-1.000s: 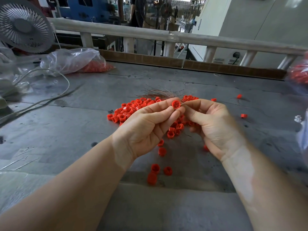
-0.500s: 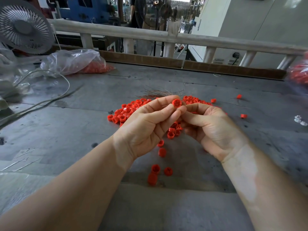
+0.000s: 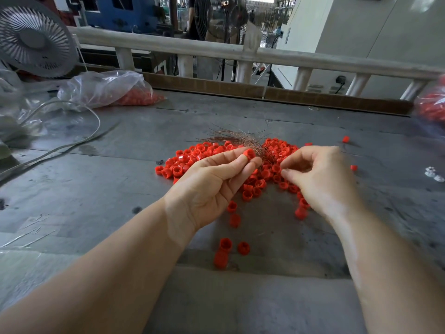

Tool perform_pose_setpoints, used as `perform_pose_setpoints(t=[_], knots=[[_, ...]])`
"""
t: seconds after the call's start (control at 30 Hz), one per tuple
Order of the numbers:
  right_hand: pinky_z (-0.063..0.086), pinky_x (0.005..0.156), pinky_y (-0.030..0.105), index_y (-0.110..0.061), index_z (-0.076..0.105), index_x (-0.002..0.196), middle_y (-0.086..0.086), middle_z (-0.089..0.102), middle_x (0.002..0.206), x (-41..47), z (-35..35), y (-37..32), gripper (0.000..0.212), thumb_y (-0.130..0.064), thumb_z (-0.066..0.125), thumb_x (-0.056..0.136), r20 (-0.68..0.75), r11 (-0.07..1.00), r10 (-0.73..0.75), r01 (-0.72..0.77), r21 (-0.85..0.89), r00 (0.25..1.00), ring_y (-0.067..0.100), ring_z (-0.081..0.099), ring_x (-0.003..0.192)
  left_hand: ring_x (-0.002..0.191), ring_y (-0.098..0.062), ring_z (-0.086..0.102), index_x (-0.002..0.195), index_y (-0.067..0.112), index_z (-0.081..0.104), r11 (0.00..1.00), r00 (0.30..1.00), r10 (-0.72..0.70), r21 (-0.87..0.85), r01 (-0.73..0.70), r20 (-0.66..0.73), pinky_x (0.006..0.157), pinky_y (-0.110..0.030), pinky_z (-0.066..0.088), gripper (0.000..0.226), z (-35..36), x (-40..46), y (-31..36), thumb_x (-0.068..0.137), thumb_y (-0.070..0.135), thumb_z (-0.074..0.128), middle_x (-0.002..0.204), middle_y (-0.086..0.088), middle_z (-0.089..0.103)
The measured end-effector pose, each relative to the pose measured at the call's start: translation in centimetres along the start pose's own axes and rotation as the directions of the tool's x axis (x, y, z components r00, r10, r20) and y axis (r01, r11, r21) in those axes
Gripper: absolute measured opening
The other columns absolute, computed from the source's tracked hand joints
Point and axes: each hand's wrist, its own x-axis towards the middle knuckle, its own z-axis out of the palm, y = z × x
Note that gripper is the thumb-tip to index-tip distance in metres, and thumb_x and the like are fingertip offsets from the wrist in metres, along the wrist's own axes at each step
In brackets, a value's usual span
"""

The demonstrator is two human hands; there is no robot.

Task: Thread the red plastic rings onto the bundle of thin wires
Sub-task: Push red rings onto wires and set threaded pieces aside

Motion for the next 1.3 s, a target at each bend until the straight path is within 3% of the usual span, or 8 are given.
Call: perform_pose_setpoints(t=[0.17,0.3,0.37,0.5,0.57,0.67,1.03,1.3], knots=[[0.041,0.055,0.022,-0.03,0.063,0.064,-0.014,0.061,0.061,-0.1,0.1,0.2,0.024,-0.013,0.076,0.075,0.069,0.965,-0.008,0.026,-0.263,0.998,0.01,0.062,0.051,0.07,-0.016,0.071,0.088,-0.001,0.066,1.0,0.999,-0.014,-0.008,0.014,-0.032,0.057,-0.018,0.056,0.019,-0.1,0.1,-0.1,0.083,-0.009,0.05,0.072,-0.011,0.071],[0.032,0.068,0.021,-0.026,0.073,0.085,-0.002,0.07,0.089,-0.2,0.4,0.4,0.008,-0.023,0.075,0.078,0.107,0.886,-0.022,0.069,-0.458,0.994,0.021,0.062,0.089,0.071,-0.017,0.071,0.085,0.0,0.069,1.0,0.999,-0.028,-0.004,0.028,-0.017,0.057,-0.019,0.056,0.019,0.0,0.1,-0.2,0.074,-0.007,0.055,0.073,-0.012,0.07],[0.031,0.066,0.02,-0.024,0.074,0.083,-0.002,0.07,0.089,-0.2,0.5,0.5,0.005,-0.02,0.072,0.08,0.084,0.882,-0.098,0.125,-0.455,0.992,0.019,0.06,0.086,0.07,-0.016,0.071,0.078,0.002,0.074,0.999,0.999,-0.033,0.015,0.033,-0.002,0.056,-0.019,0.056,0.02,0.0,0.1,-0.2,0.068,-0.003,0.057,0.073,-0.012,0.07],[0.039,0.061,0.007,-0.024,0.071,0.073,-0.015,0.064,0.066,0.2,0.3,0.2,0.014,-0.012,0.072,0.08,-0.022,0.987,-0.156,0.156,0.027,0.988,-0.001,0.057,0.063,0.067,-0.013,0.07,0.075,0.007,0.076,0.997,0.999,-0.036,0.073,0.033,0.038,0.056,-0.02,0.056,0.02,0.0,0.0,-0.2,0.066,0.002,0.059,0.072,-0.01,0.07],[0.047,0.061,0.011,-0.024,0.068,0.07,-0.012,0.065,0.059,0.2,0.3,-0.3,0.019,-0.009,0.071,0.08,-0.039,0.944,-0.133,0.138,0.3,0.99,-0.001,0.059,0.057,0.065,-0.012,0.07,0.075,0.009,0.076,0.993,0.998,-0.038,0.11,0.032,0.052,0.056,-0.021,0.057,0.019,0.0,-0.1,-0.2,0.066,0.004,0.06,0.072,-0.009,0.07],[0.053,0.06,0.019,-0.022,0.065,0.071,-0.006,0.067,0.063,0.1,0.4,-0.7,0.018,-0.007,0.07,0.082,-0.038,0.858,-0.092,0.099,0.504,0.995,0.008,0.063,0.059,0.065,-0.01,0.069,0.076,0.011,0.076,0.989,0.997,-0.038,0.146,0.027,0.072,0.056,-0.022,0.057,0.018,0.0,-0.2,-0.3,0.068,0.006,0.06,0.072,-0.006,0.071],[0.053,0.071,0.019,-0.012,0.069,0.077,0.004,0.073,0.074,-0.3,0.4,-1.7,0.016,-0.007,0.07,0.062,0.088,0.586,-0.079,-0.025,0.81,0.993,0.012,0.068,0.074,0.064,-0.009,0.068,0.084,0.012,0.075,0.991,0.996,-0.029,0.134,0.019,0.079,0.056,-0.02,0.056,0.021,0.0,-0.2,-0.3,0.069,0.007,0.061,0.075,-0.005,0.07],[0.051,0.059,0.015,-0.018,0.07,0.073,-0.003,0.07,0.067,-0.4,0.6,-1.9,0.009,-0.015,0.069,0.065,0.034,0.64,-0.127,0.055,0.766,0.991,0.006,0.063,0.061,0.06,-0.005,0.066,0.078,0.016,0.077,0.984,0.997,0.007,0.178,-0.021,0.082,0.049,-0.016,0.052,0.02,0.1,-0.2,-0.4,0.068,0.009,0.061,0.071,-0.001,0.069]])
